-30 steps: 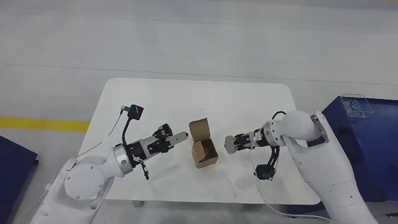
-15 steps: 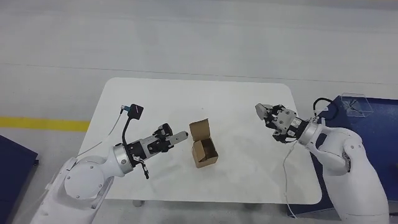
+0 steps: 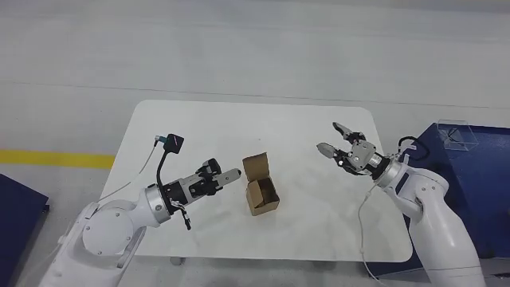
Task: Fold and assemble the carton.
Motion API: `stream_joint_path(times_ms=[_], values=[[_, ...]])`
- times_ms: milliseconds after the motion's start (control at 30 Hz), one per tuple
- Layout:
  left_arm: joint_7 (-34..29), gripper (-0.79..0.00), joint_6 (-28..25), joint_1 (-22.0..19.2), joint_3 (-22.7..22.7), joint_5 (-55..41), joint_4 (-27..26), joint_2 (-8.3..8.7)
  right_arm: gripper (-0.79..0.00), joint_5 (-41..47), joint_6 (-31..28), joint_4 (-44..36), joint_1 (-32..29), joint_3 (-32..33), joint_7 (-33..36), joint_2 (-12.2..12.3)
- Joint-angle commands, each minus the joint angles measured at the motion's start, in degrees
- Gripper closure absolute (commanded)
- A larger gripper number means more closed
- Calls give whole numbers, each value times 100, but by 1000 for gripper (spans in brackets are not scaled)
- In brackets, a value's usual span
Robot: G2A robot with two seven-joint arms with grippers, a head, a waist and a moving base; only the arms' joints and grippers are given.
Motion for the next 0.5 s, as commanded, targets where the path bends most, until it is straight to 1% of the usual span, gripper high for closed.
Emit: stream_joint_path(times_ms=[0,67,100,133,200,233,267,300,400,467], values=[[0,-785,0,0,0,0,0,0,-733,0,0,0,0,0,0,0],[0,-785,0,0,0,0,0,0,-733,0,0,0,0,0,0,0],[-38,-785,58,5,22,83,23,3,-785,-100,-79,-39,14,21,-21,4],[-166,-785,273,-47,136,432,-11,10,-785,-571,-323,-216,37,70,-76,22],[-226,-785,938,-240,434,1176,-72,-1,-785,-1953,-688,-680,59,85,-117,84],[-220,-785,1260,-349,616,1490,-131,-18,-785,-2604,-826,-833,36,52,-13,114],[-222,-785,1524,-449,787,1742,-136,-37,-785,-3171,-893,-925,25,-1,143,145],[-308,-785,1829,-583,971,2053,-46,-53,-785,-3871,-839,-1022,51,-120,287,185],[-488,-785,2526,-1030,1545,2735,244,-137,-785,-5685,-913,-971,260,-531,857,289],[-565,-785,2961,-1334,1940,3250,544,-208,-785,-6654,-1068,-744,472,-865,1030,321]])
